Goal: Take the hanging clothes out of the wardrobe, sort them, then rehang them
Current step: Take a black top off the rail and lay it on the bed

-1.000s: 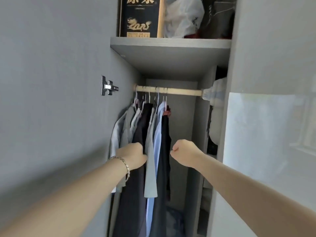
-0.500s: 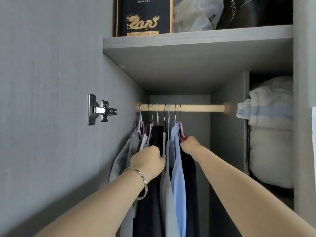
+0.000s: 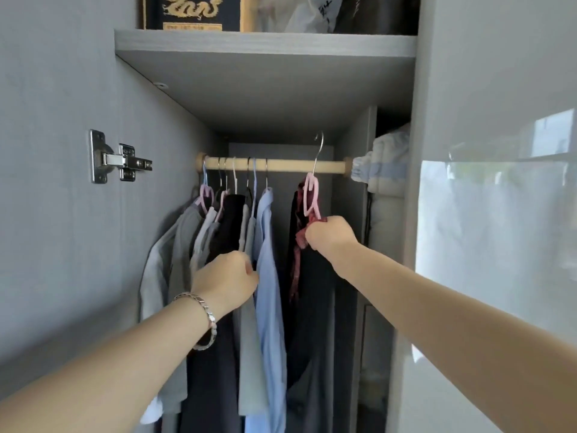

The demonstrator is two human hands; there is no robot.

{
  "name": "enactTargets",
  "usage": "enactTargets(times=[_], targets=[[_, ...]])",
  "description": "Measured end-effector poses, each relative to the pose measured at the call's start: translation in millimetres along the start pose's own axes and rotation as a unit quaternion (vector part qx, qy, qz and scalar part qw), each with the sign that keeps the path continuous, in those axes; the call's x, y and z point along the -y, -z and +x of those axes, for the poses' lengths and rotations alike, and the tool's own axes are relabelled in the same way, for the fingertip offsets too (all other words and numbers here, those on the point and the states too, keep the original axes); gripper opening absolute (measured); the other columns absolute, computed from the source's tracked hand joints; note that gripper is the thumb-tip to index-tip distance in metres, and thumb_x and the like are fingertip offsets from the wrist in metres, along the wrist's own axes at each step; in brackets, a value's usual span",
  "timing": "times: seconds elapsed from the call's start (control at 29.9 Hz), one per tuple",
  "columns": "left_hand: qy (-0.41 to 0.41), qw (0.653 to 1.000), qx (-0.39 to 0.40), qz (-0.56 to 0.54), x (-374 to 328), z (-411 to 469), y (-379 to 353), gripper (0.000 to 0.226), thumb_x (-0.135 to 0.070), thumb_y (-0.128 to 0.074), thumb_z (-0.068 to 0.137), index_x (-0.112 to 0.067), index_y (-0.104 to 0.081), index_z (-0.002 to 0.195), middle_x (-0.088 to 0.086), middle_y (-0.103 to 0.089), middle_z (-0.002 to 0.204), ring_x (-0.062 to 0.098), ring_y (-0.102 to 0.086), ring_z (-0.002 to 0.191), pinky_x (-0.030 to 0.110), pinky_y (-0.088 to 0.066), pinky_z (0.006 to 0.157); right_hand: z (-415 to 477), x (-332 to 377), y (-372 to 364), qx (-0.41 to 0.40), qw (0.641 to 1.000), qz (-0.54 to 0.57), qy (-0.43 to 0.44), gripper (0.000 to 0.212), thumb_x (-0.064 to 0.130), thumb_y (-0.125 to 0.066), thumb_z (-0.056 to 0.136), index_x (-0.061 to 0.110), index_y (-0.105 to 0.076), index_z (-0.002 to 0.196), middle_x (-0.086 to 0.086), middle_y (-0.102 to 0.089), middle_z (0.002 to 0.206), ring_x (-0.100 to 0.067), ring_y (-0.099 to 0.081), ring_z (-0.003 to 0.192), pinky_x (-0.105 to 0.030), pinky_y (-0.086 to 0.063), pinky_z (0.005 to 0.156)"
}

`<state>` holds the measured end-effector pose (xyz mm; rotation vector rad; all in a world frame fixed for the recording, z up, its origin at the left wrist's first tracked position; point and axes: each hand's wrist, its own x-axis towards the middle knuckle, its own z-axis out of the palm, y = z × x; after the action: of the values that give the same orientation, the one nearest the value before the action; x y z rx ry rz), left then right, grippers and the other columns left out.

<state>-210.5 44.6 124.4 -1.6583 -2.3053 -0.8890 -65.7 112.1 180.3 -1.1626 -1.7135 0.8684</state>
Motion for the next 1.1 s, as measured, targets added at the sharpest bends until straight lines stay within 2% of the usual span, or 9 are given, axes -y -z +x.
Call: enactTargets(times=[0.07,0.17,0.33,0.44,0.6,0.74,0.87,1.0,1.1], targets=[[0.002,0.999,0.037,-0.011,-8,-20,-9,0.02,-0.021,-0.046,0.092,-0.011,-0.056,0.077,0.001,-0.057,0.071,0.02,-0.053,0.067,0.024,-0.036,0.055,-37,-12,16,0.019,1.0,-0.02,-0.012,0.017,0.007,-0.042,0.09,0.011,-0.045,0.073,-0.001,-0.043,0.064,-0.012,-0.039,0.053,-0.02,-0.027,0.042],[0.011,0.993,0.113,-0.041,-18,-50,-27,0.029,-0.019,-0.047,0.092,-0.012,-0.044,0.063,0.004,-0.052,0.064,0.022,-0.052,0.063,0.025,-0.038,0.059,-88,-35,35,0.04,0.997,-0.031,-0.059,0.011,0.007,-0.042,0.091,0.011,-0.047,0.082,0.001,-0.041,0.065,-0.01,-0.037,0.054,-0.019,-0.027,0.044],[-0.027,0.978,0.193,-0.07,-38,-97,-62,0.035,-0.018,-0.048,0.09,-0.011,-0.042,0.056,0.007,-0.052,0.063,0.023,-0.057,0.066,0.029,-0.045,0.064,-175,-77,65,0.065,0.989,-0.119,-0.066,0.029,0.004,-0.045,0.088,0.018,-0.042,0.062,0.004,-0.04,0.061,-0.006,-0.037,0.051,-0.013,-0.031,0.044],[-0.068,0.968,0.231,-0.063,-54,-128,-81,0.038,-0.017,-0.047,0.09,-0.01,-0.045,0.053,0.009,-0.061,0.06,0.024,-0.059,0.054,0.025,-0.046,0.06,-238,-95,85,0.032,0.978,-0.148,-0.141,0.026,0.001,-0.039,0.086,0.014,-0.044,0.064,0.001,-0.04,0.061,-0.011,-0.037,0.053,-0.015,-0.028,0.038],[-0.183,0.936,0.299,-0.024,-84,-203,-105,0.028,-0.018,-0.048,0.089,-0.01,-0.055,0.063,0.009,-0.065,0.07,0.026,-0.065,0.07,0.031,-0.051,0.069,-368,-117,117,-0.05,0.952,-0.159,-0.257,0.032,-0.006,-0.04,0.08,0.017,-0.04,0.058,0.0,-0.037,0.06,-0.013,-0.033,0.054,-0.017,-0.027,0.039],[-0.282,0.882,0.377,-0.031,-117,-296,-117,0.022,-0.02,-0.047,0.088,-0.01,-0.056,0.069,0.01,-0.068,0.074,0.026,-0.067,0.071,0.031,-0.049,0.069,-494,-132,137,-0.135,0.919,-0.134,-0.345,0.03,-0.007,-0.041,0.077,0.017,-0.041,0.058,0.0,-0.037,0.059,-0.015,-0.033,0.056,-0.02,-0.024,0.049],[-0.366,0.816,0.443,-0.061,-150,-409,-123,0.016,-0.022,-0.046,0.086,-0.012,-0.059,0.082,0.008,-0.071,0.081,0.025,-0.069,0.078,0.032,-0.05,0.072,-618,-141,139,-0.249,0.874,-0.124,-0.398,0.034,-0.006,-0.042,0.074,0.019,-0.041,0.051,0.008,-0.037,0.045,-0.012,-0.033,0.05,-0.02,-0.025,0.047],[-0.432,0.739,0.51,-0.087,-174,-528,-117,0.013,-0.021,-0.048,0.084,-0.015,-0.059,0.081,0.008,-0.071,0.074,0.025,-0.069,0.073,0.041,-0.057,0.077,-729,-133,122,-0.34,0.833,-0.086,-0.428,0.019,-0.004,-0.044,0.073,0.012,-0.054,0.07,0.005,-0.04,0.053,-0.012,-0.037,0.052,-0.021,-0.029,0.051],[-0.507,0.681,0.523,-0.072,-184,-615,-101,0.016,-0.019,-0.046,0.085,-0.012,-0.06,0.084,0.01,-0.07,0.081,0.027,-0.069,0.076,0.035,-0.054,0.073,-805,-111,103,-0.418,0.804,-0.031,-0.422,0.009,0.005,-0.045,0.061,0.014,-0.046,0.059,0.011,-0.035,0.045,-0.006,-0.032,0.042,-0.018,-0.025,0.045]])
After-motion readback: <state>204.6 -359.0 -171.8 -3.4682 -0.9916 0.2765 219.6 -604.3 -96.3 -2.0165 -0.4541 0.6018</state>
